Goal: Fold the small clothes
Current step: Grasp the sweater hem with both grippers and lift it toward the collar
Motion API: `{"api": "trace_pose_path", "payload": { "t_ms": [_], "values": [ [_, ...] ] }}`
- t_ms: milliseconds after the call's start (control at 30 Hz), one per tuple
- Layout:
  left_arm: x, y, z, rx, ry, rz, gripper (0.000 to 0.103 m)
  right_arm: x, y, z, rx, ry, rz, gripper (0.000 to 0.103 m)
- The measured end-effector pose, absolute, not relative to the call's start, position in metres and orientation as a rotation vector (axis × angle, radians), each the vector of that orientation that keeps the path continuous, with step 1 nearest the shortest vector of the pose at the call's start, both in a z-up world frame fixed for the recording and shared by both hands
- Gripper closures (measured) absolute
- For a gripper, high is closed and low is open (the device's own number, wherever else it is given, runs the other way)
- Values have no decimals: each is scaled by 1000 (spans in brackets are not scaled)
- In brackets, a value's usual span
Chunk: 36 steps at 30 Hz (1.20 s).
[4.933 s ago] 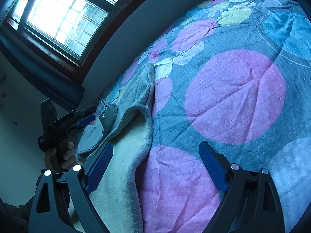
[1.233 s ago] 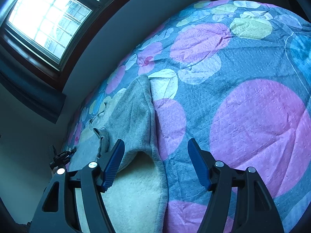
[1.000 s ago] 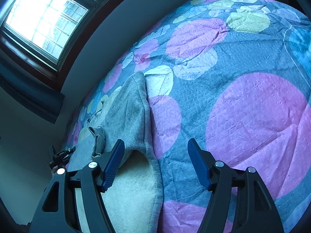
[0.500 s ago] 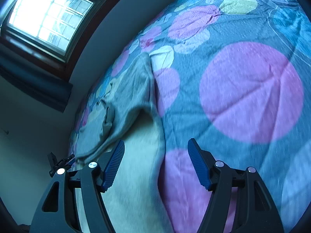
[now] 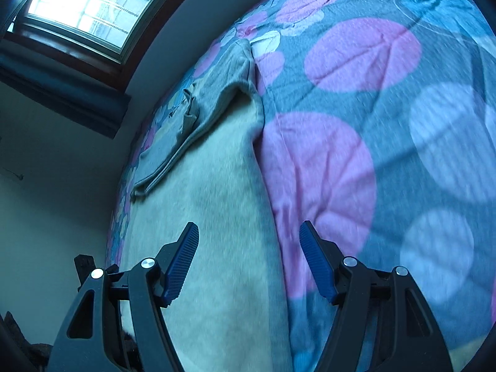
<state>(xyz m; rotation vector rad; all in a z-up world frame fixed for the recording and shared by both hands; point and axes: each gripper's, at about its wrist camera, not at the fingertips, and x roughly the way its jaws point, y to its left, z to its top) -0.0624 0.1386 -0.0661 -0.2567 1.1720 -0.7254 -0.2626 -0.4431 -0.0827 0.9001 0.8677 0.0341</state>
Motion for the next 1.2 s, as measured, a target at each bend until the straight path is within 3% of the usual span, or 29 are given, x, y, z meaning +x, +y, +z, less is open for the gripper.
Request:
{"api": "trace_pose_path", "payload": {
  "t_ms": [667,767,833,900,933,1000,1033,1067,1200],
  "values": [
    [-145,140,-69,-345,1207,-872,41,-338,-399,-76,876,918,148,36],
    [-148,135,-71,-344,1205,-876,48,-336,-388,-73,816,937,169,37],
    [-150,136,-71,-339,1203,-868,50,-334,-380,-72,773,957,172,42],
    [-151,138,-72,-348,1205,-860,53,-332,-377,-73,766,962,162,56],
    [-151,139,-73,-353,1205,-853,58,-333,-376,-73,769,959,160,59],
    [-151,141,-75,-366,1216,-845,73,-332,-377,-73,765,961,154,76],
    [-151,141,-77,-374,1224,-841,84,-333,-378,-73,767,956,147,78],
    [-150,141,-77,-384,1227,-835,89,-333,-379,-71,775,945,149,82],
    [-148,146,-62,-453,1179,-836,92,-331,-384,-54,798,867,183,85]
  ]
}}
